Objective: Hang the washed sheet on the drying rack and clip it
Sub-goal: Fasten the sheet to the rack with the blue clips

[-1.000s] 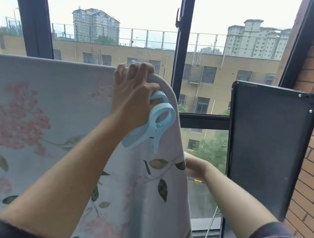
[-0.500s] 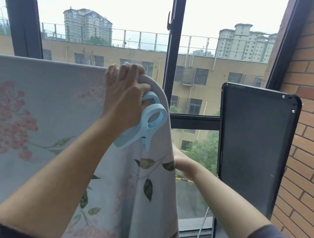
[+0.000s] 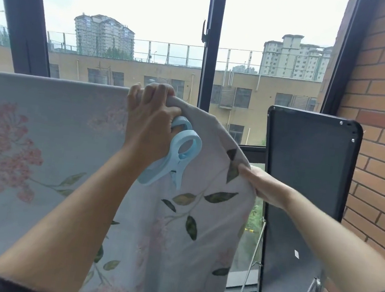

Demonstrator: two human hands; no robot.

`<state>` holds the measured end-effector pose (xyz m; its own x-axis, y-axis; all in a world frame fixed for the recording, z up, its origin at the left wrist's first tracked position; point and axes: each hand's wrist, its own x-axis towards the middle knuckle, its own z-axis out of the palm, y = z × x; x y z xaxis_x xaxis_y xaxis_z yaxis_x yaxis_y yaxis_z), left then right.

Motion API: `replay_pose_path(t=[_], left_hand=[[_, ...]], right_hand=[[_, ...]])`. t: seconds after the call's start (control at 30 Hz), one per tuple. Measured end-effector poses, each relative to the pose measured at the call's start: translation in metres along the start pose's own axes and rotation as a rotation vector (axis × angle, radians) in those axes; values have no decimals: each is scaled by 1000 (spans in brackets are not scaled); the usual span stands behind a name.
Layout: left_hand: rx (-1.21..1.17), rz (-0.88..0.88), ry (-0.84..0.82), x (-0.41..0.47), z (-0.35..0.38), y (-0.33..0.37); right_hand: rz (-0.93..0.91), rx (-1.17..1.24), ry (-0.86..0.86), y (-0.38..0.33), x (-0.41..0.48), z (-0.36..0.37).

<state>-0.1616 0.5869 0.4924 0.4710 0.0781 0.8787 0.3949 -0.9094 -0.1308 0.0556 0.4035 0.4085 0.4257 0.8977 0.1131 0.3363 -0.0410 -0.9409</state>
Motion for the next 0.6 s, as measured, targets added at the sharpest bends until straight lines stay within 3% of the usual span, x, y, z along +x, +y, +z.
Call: replay_pose_path(t=[0.1, 0.17, 0.27, 0.37, 0.47, 0.6], left_hand=[[2, 5, -9, 2, 3, 5], [-2, 11, -2, 3, 4, 9], [-5, 9, 11, 2, 4, 14], [-25, 3, -9, 2, 0, 10], [-29, 10, -4, 0, -4, 3], [-53, 44, -1, -2, -7, 0]], right_hand=[[92, -573, -153, -11, -26, -13], [187, -769, -151, -17, -32, -16], [225, -784, -56, -26, -43, -19], [192, -536, 63, -27, -65, -17], [246, -528, -15, -34, -93, -9], [518, -750, -156, -51, -121, -9]])
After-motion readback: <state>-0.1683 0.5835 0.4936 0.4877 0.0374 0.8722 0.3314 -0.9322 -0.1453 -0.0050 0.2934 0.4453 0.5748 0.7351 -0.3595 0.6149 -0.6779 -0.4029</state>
